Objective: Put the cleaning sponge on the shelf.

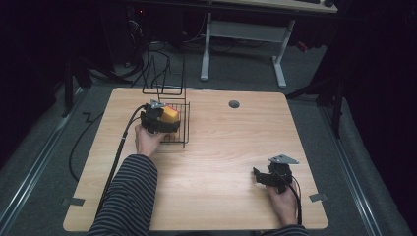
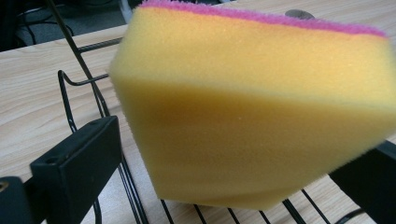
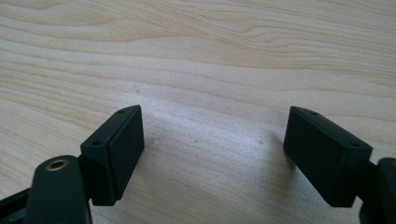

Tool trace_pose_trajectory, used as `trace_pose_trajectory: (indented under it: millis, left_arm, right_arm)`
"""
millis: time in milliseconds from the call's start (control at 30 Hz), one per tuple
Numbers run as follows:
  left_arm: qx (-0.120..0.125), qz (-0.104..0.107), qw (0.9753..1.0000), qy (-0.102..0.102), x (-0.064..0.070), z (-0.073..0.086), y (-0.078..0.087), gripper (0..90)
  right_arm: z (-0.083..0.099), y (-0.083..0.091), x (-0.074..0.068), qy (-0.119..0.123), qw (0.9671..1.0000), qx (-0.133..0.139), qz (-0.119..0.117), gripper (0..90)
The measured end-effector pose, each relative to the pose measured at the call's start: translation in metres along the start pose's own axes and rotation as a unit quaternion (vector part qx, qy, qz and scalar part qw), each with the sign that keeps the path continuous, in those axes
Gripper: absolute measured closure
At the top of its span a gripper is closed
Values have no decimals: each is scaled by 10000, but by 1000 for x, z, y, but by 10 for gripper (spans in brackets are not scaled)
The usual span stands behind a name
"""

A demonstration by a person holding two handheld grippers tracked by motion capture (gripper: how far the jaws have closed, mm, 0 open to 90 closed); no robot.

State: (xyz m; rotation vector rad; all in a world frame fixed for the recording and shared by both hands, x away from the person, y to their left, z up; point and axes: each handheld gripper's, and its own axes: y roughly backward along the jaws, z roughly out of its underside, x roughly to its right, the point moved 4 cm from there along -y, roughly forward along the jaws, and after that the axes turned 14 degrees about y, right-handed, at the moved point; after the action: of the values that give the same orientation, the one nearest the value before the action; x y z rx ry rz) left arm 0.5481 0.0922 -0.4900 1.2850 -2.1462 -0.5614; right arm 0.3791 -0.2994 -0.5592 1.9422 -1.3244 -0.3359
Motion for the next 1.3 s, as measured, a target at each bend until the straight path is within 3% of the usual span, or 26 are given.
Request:
trace_pose_trajectory:
  millis: [400,600,1300]
  left_arm:
    - [83,181,9998,-43,6,4,14,1]
    - [137,152,9998,-53,0,9,25,1]
    - [211,224,9994,-147,-1,19,52,9]
  right_arm:
    - [0,0,0,-5,10000,-3,-3,205]
    - [0,0,0,-6,10000,-2,-3,205]
    - [0,0,0,-10,10000,-3,-3,205]
